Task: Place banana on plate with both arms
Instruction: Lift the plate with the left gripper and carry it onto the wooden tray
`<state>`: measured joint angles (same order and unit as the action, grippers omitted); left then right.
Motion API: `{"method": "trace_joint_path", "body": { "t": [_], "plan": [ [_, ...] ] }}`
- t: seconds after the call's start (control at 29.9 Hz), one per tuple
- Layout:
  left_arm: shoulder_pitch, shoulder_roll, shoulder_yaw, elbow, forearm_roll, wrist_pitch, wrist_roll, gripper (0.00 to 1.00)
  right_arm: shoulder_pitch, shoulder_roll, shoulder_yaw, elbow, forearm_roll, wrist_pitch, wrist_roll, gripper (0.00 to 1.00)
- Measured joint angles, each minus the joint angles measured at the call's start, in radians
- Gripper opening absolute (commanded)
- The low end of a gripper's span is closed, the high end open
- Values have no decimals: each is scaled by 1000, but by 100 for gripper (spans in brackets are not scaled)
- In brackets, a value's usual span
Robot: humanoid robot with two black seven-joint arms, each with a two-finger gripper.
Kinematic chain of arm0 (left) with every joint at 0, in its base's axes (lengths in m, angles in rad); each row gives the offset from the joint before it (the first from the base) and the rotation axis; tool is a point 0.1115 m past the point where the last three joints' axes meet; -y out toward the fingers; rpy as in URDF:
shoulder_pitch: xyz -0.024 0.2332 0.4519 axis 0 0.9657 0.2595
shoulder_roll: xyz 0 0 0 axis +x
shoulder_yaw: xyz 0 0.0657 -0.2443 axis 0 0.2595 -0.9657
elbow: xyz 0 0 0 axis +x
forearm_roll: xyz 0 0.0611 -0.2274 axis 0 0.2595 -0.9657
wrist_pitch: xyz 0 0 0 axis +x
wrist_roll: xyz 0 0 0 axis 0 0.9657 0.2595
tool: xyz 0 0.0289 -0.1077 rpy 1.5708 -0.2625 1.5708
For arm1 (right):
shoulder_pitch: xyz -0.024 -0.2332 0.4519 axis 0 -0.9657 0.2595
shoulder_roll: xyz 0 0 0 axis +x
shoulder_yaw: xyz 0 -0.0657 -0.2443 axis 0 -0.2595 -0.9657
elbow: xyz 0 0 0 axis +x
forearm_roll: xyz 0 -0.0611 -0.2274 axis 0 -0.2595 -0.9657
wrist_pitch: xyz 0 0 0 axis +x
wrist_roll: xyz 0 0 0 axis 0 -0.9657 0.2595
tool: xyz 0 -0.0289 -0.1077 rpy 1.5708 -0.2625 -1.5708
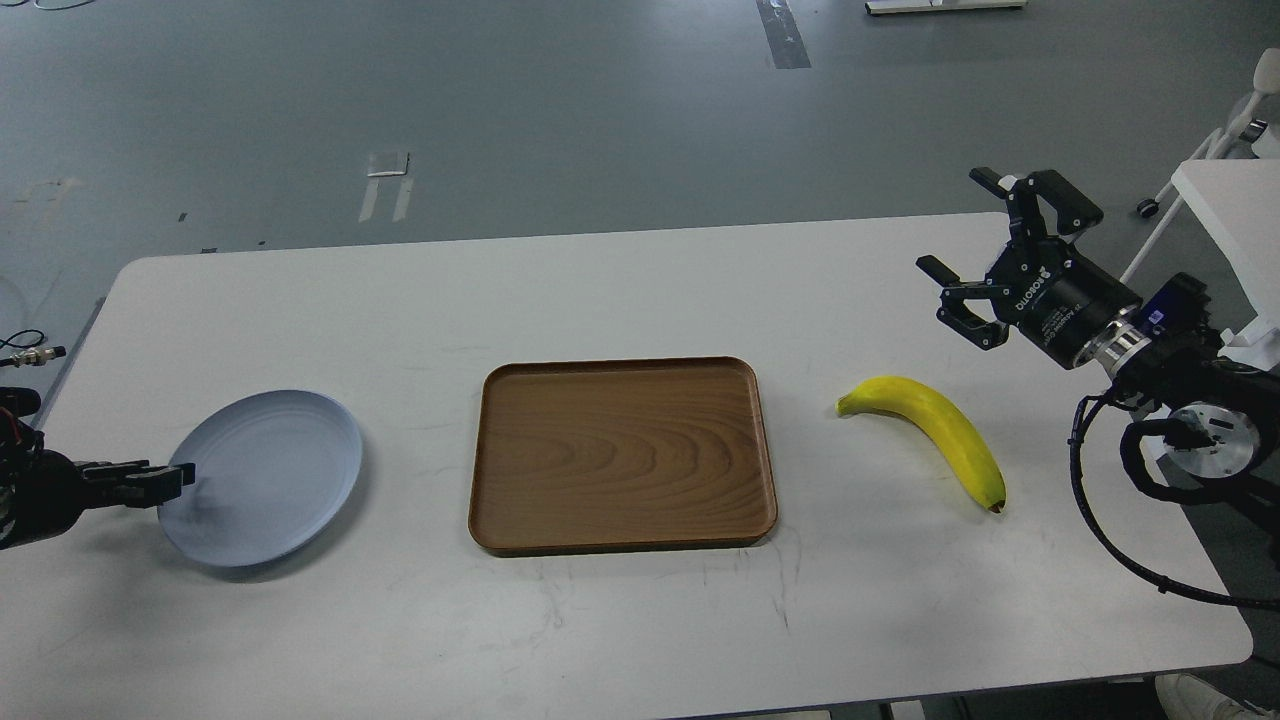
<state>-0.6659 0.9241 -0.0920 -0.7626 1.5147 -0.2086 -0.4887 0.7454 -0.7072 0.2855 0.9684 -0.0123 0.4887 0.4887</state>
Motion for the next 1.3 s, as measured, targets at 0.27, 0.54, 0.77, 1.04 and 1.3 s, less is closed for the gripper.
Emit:
{"method": "trace_joint_path", "body": {
  "t": [0.27, 0.54, 0.77, 1.04, 1.3],
  "plan": [
    [0, -8, 1, -2, -22, -3, 0, 0, 0, 1, 0, 0, 0, 0, 0, 100],
    [-44, -22, -1, -12, -30, -9, 0, 0, 3, 1, 0, 0, 0, 0, 0, 100],
    [-171, -21, -1, -67, -30, -82, 0, 0, 4, -4, 0, -3, 0, 0, 0, 100],
    [-382, -121, 1, -210, -23, -184, 0, 0, 0, -10, 6, -17, 0, 0, 0, 100],
    [-511, -377, 66, -180, 39, -215, 0, 0, -17, -13, 21, -119, 3, 0, 0, 100]
  ]
}}
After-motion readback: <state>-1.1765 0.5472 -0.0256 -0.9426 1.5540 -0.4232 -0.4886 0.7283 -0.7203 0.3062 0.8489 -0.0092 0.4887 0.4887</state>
